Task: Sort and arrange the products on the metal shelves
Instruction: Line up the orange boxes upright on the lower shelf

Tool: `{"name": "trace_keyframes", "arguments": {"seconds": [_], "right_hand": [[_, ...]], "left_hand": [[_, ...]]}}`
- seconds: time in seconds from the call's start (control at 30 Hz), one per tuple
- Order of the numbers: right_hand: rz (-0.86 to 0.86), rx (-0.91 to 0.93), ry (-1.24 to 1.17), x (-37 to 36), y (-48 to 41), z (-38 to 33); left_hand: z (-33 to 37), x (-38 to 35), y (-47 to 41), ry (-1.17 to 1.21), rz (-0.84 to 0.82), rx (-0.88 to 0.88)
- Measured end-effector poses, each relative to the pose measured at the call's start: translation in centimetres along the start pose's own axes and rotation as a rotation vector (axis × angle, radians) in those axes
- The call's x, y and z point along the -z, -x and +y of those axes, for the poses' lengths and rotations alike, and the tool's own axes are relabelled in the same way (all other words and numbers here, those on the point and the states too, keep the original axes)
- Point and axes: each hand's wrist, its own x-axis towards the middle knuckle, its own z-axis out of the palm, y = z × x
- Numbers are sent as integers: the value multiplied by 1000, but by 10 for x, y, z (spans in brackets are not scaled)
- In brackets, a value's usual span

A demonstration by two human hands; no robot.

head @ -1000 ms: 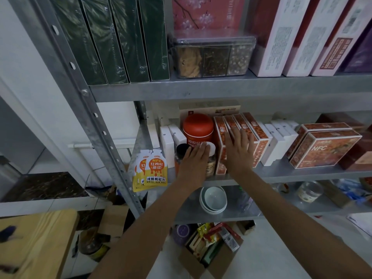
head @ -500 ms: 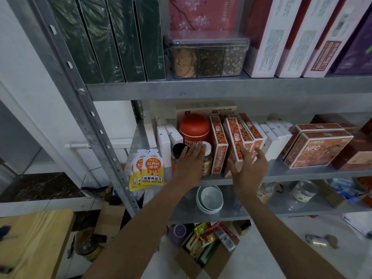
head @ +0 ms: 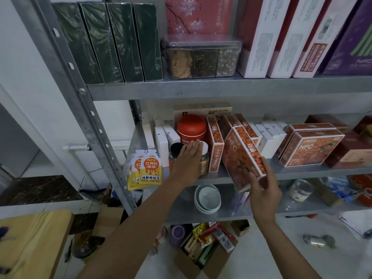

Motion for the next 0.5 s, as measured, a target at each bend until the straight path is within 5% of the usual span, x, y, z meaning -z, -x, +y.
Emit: {"name": "trace_keyframes", "arguments": {"seconds": [0.13, 0.33, 0.5], "right_hand": [[102, -91, -295, 32, -14, -15], [125, -221, -485, 66, -53, -26], [-42, -299, -448, 54, -63, -31]], "left_hand": [[22, 10, 14, 446, 169, -4], [59, 38, 29, 1157, 21, 133], [75, 42, 42, 1309, -119, 226]]}}
